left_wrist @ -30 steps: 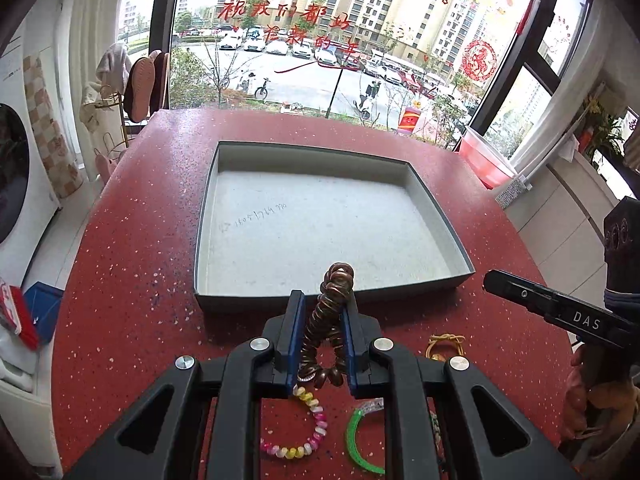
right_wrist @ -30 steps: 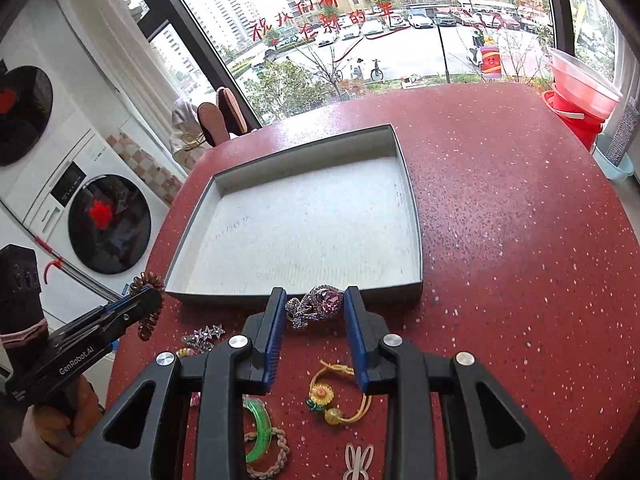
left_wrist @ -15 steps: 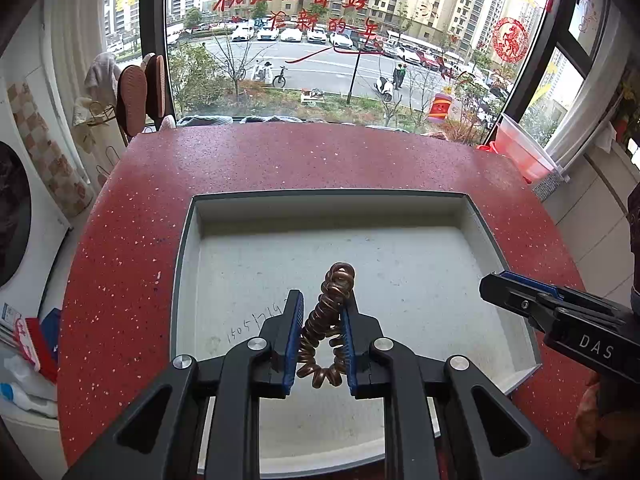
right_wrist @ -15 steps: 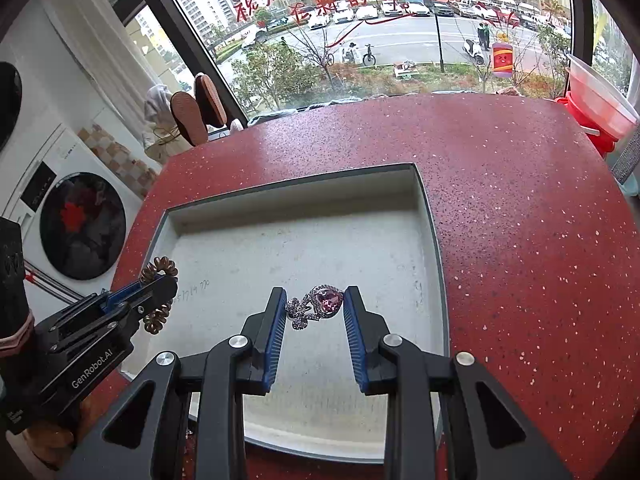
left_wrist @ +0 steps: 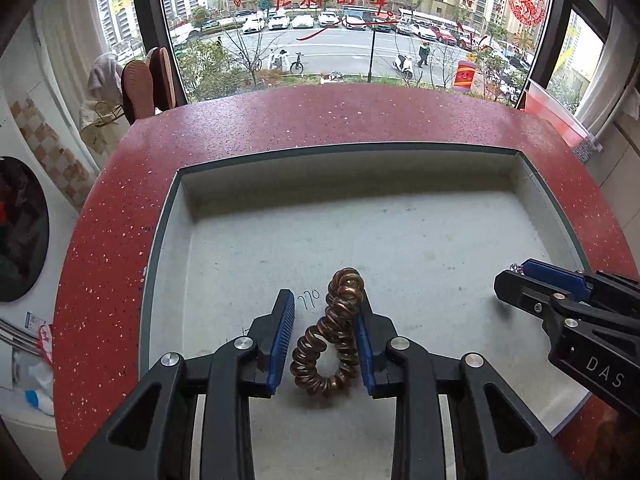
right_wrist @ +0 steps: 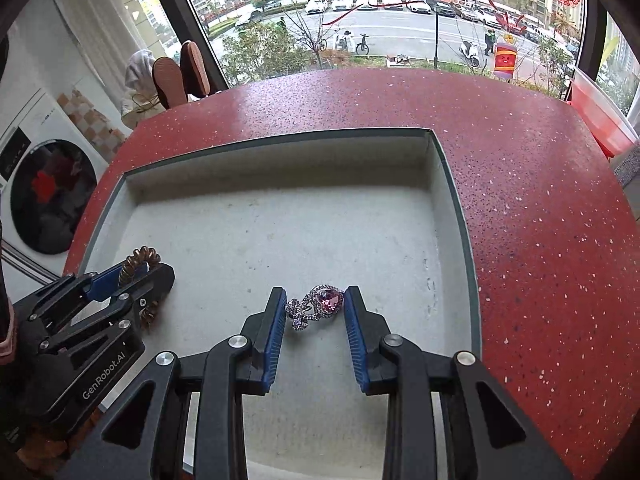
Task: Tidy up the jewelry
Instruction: 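Open the left tool to drop the coil bracelet while the right tool releases the pendant in the tray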
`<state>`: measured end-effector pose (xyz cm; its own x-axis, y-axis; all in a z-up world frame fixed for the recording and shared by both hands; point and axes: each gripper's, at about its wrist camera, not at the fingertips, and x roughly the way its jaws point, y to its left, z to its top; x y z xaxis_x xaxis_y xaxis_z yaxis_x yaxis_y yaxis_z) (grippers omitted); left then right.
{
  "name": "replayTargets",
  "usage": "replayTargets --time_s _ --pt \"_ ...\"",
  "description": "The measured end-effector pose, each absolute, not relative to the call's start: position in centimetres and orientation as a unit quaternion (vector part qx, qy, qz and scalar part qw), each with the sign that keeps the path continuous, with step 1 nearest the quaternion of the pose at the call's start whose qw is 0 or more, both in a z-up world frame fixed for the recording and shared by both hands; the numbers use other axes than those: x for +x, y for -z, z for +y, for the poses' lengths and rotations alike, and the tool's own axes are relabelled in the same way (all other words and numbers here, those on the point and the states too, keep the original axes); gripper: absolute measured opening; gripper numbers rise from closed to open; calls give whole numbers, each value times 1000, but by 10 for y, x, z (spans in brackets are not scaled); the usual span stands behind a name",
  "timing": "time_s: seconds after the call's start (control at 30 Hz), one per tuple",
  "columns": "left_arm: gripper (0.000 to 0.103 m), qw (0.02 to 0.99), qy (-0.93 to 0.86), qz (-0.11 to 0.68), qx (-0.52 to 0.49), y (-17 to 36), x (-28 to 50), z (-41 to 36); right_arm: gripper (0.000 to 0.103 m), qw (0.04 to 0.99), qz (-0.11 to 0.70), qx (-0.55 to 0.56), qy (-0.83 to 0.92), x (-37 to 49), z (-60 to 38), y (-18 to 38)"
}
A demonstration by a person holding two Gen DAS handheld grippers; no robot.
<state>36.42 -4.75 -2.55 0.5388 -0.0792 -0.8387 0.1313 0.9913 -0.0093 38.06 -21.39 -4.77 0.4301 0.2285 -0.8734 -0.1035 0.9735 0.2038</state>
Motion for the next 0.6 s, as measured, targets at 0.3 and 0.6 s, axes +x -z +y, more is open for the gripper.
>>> replayTargets --time_s 0.3,0.6 --pt "76 880 54 471 14 17 359 -40 62 852 503 102 -107 371 -222 28" --pt "103 896 60 440 -18 -7 336 -27 77 867 468 135 -102 338 -232 -2"
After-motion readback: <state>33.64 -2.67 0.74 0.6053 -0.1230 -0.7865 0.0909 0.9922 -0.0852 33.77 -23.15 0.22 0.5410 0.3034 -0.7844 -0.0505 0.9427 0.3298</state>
